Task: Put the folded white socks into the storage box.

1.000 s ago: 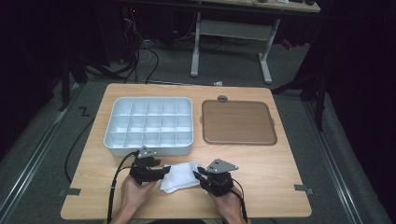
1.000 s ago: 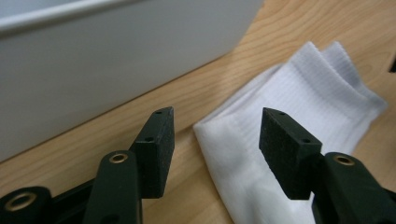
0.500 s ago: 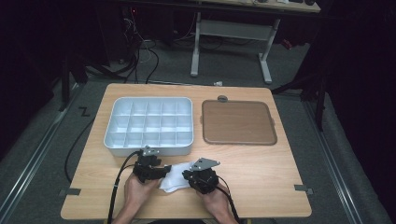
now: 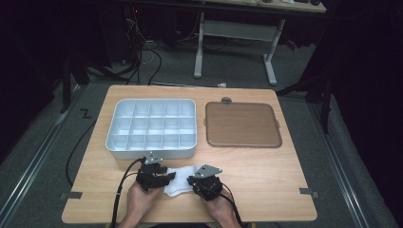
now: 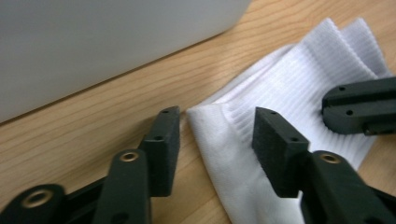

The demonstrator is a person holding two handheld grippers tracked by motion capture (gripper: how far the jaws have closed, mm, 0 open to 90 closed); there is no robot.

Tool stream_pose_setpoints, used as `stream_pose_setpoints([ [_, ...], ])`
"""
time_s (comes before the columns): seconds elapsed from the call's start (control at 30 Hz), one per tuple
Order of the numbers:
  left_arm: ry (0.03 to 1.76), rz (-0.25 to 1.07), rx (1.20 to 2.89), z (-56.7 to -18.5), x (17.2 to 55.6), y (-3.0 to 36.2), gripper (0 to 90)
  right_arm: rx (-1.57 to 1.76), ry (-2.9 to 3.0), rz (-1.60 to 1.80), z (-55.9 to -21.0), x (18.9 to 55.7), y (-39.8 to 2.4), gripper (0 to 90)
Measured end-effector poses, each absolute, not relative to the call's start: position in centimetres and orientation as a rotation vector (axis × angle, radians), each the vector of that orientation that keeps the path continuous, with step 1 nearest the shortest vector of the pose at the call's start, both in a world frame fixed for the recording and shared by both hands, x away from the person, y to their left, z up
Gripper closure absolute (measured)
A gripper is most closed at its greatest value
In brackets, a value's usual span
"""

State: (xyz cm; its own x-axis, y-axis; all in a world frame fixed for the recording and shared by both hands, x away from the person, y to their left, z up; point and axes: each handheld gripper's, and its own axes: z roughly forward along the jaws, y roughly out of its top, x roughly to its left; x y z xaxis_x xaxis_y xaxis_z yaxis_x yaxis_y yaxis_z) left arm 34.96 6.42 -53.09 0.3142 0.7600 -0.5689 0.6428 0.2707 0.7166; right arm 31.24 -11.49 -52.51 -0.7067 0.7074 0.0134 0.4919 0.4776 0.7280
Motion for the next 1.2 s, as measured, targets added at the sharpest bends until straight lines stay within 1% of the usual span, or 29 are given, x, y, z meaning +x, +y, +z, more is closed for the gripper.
stream_pose_setpoints([
  [0.13, 1.387, 0.109, 1.446, -53.0, 35.0, 6.3, 60.4, 1.024, 2.439, 1.070, -52.5, 31.3, -11.5, 85.0],
  [0.33, 1.372, 0.079, 1.441, -52.9, 34.8, 6.5, 79.3, 1.026, 2.435, 1.076, -52.6, 31.2, -11.6, 85.1],
  [0.4, 1.368, 0.068, 1.440, -52.8, 34.8, 6.6, 82.9, 1.035, 2.433, 1.077, -52.6, 31.2, -11.6, 85.1],
  [0.63, 1.357, 0.018, 1.404, -51.9, 34.6, 7.1, 84.6, 1.041, 2.450, 1.080, -52.5, 31.4, -11.6, 84.5],
  [0.93, 1.327, -0.005, 1.392, -50.5, 34.1, 7.3, 84.9, 1.031, 2.429, 1.087, -50.7, 32.7, -11.6, 85.0],
  [1.2, 1.313, -0.038, 1.363, -49.5, 33.9, 7.7, 84.9, 1.036, 2.480, 1.043, -51.9, 33.4, -10.9, 86.8],
])
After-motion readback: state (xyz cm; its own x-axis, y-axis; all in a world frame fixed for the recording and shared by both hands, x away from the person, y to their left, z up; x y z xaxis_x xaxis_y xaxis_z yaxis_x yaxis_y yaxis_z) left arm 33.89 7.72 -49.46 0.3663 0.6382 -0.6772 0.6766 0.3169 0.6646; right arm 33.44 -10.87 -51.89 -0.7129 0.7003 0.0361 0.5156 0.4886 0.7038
